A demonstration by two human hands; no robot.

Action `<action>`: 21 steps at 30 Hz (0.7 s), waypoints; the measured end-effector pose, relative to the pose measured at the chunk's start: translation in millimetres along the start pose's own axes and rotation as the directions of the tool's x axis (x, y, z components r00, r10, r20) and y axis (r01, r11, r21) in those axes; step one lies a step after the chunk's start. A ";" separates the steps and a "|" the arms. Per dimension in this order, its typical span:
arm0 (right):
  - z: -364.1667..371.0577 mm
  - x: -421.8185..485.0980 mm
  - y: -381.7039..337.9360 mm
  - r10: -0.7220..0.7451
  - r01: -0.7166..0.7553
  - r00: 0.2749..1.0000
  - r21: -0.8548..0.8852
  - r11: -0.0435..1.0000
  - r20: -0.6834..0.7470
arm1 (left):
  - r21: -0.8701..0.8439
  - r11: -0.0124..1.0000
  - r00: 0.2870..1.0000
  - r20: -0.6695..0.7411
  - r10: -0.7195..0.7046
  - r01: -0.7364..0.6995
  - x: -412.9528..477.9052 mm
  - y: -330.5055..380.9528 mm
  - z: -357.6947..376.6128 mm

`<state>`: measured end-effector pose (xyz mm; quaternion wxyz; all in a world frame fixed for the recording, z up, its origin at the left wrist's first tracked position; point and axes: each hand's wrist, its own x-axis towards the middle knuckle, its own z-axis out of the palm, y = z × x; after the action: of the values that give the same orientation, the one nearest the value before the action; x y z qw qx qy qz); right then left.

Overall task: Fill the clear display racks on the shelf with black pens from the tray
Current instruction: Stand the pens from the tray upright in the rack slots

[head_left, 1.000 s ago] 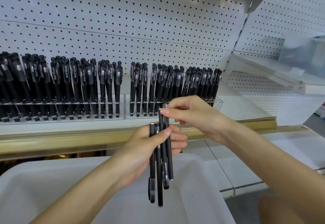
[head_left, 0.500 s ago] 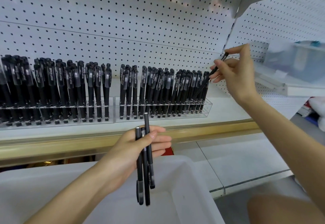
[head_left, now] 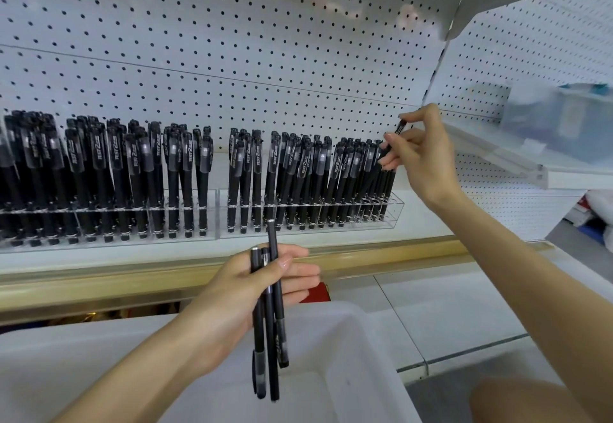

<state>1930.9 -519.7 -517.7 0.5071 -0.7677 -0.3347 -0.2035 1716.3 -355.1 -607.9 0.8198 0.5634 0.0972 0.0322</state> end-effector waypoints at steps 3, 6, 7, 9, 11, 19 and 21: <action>3.2 -4.3 2.1 -0.004 0.007 0.997 -0.049 0.999 0.076 | 0.002 1.000 1.000 0.002 -0.002 0.002 0.5 -1.1 0.5; 7.1 -10.2 9.1 -0.009 0.025 0.993 -0.138 0.990 0.116 | 0.007 1.000 1.000 0.006 -0.007 0.007 0.7 -2.5 1.1; 7.6 -10.9 12.9 -0.014 0.035 0.993 -0.180 0.983 0.120 | 0.007 1.000 1.000 0.007 -0.008 0.008 0.6 -2.9 0.8; 7.3 -11.0 19.4 -0.037 0.075 0.990 -0.283 0.956 0.137 | 0.011 1.000 1.000 0.005 -0.008 0.008 0.4 -3.0 -0.6; 5.3 -12.4 23.7 -0.067 0.125 0.983 -0.353 0.927 0.172 | 0.012 1.000 1.000 0.001 -0.006 0.006 0.4 -2.6 -2.4; 1.7 -25.6 6.6 -0.041 0.060 0.997 -0.288 0.956 0.070 | -0.025 1.000 1.000 0.014 0.002 -0.002 2.4 -3.0 0.0; 9.8 -40.2 -9.7 0.031 -0.023 0.997 -0.112 0.993 0.065 | -0.004 1.000 0.999 0.039 -0.006 0.006 1.7 -3.3 4.1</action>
<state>1895.7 -520.5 -541.6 0.4549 -0.8055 -0.3292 -0.1891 1718.6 -359.8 -609.7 0.8229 0.5617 0.0829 0.0191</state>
